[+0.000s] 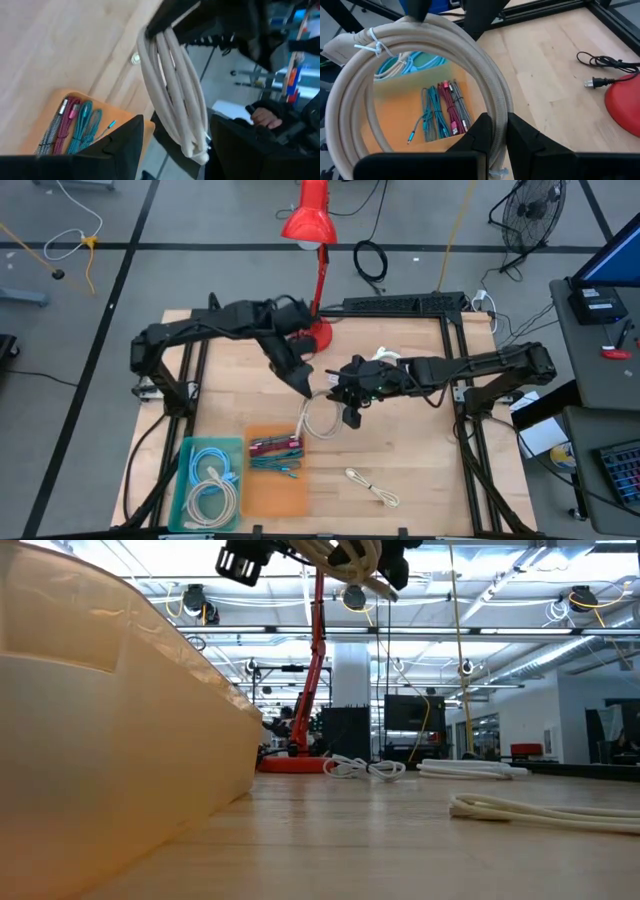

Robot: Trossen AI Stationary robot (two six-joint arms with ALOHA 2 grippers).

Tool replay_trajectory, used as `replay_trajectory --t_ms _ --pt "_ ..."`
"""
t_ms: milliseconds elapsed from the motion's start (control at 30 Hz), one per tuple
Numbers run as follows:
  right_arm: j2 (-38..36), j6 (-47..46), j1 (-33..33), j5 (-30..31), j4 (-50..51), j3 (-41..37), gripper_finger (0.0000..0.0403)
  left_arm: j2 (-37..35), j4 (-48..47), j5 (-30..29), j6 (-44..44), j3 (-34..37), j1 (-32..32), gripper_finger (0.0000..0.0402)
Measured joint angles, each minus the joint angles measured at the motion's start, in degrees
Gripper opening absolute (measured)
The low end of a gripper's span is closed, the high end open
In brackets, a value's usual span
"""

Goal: Pick & Place USB Port
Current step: Put the bottom brown USB cable into the blue bin

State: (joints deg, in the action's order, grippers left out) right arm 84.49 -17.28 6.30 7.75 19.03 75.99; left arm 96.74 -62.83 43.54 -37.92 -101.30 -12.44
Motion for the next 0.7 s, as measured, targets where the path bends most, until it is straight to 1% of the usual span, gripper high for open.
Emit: replay_trajectory --t_ms 133,300,367,433,467,533,600,633,700 --pt "0.0 -0.71 0.18 1.33 0.9 0.0 0.0027 1.72 0.43 0.19 0.74 0.0 1.96 0.0224" --pt "0.0 -1.58 0.18 1.28 1.11 0.0 0.0027 2.04 1.83 0.56 0.78 -0.04 3.0 0.0224" --pt "0.0 -2.22 0.2 1.26 1.09 0.0 0.0027 2.27 1.9 0.48 0.73 -0.03 3.16 0.0217" --pt "0.0 -3.01 0.2 1.19 0.95 0.0 0.0027 2.31 1.79 -0.1 0.8 -0.02 3.29 0.0193" --pt "0.0 -3.14 0.2 1.2 0.88 0.0 0.0027 2.3 1.82 -0.29 0.79 -0.02 3.43 0.0174" --pt "0.0 -3.46 0.53 1.25 1.03 0.0 0.003 2.28 1.86 -0.61 0.85 -0.02 3.58 0.0122" --pt "0.0 -4.36 0.66 0.77 1.05 0.0 0.0046 2.28 1.3 -1.5 1.21 0.02 3.83 0.0056" --pt "0.0 -4.83 0.68 -0.11 0.87 0.0 0.0057 2.28 1.18 -1.9 1.74 0.04 3.95 0.0037" --pt "0.0 -6.35 0.65 -2.34 -0.11 -0.01 0.0079 2.23 0.8 -2.58 2.16 0.04 4.28 0.0035"
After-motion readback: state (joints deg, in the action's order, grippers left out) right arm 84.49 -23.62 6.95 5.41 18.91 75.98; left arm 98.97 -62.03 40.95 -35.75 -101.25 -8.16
